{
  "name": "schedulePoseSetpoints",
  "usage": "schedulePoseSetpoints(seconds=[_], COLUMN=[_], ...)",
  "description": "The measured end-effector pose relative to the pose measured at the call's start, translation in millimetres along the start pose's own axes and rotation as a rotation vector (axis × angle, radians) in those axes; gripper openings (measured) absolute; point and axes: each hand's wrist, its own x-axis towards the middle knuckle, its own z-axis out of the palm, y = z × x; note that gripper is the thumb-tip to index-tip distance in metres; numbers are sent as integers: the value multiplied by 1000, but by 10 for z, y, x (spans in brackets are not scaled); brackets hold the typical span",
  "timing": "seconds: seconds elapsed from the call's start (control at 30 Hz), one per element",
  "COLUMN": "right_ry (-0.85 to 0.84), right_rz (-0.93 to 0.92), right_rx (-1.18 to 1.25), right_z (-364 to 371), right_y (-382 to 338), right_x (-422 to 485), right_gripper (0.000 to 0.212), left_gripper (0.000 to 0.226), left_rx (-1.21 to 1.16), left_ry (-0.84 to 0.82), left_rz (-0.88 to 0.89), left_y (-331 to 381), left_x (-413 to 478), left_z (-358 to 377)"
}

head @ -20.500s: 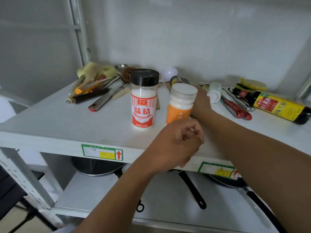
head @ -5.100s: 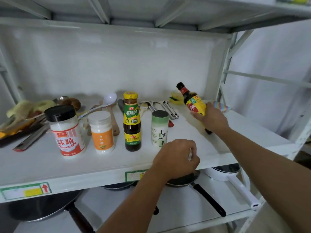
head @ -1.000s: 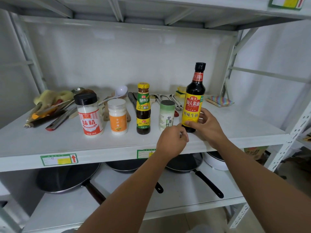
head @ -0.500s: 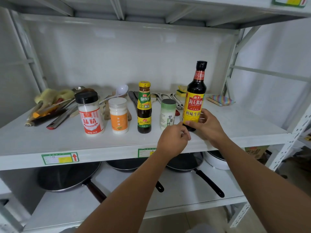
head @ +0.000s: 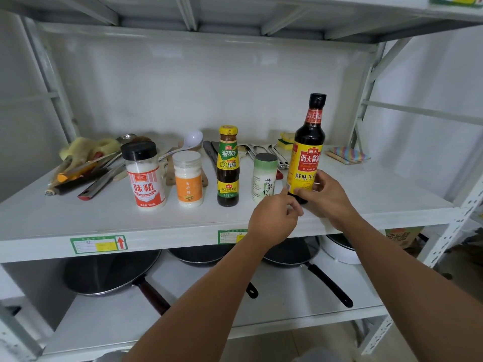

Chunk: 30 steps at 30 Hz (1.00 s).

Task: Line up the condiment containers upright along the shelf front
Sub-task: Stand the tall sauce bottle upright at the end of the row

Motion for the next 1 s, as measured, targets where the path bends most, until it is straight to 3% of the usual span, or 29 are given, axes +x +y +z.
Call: schedulePoseSetpoints(seconds=[0.33,1.0], right_ry=[42,41], right_rz=[8,15], right_rx=[4,-1], right_z=[3,5], right_y=[45,30], right_x=[29,10], right_gripper=[60,62], left_gripper=[19,19], left_rx=[13,47], left_ry=[-63,-4], left_rz=[39,20], left_y=[-19,-9], left_x=[54,24], left_z=[-9,32])
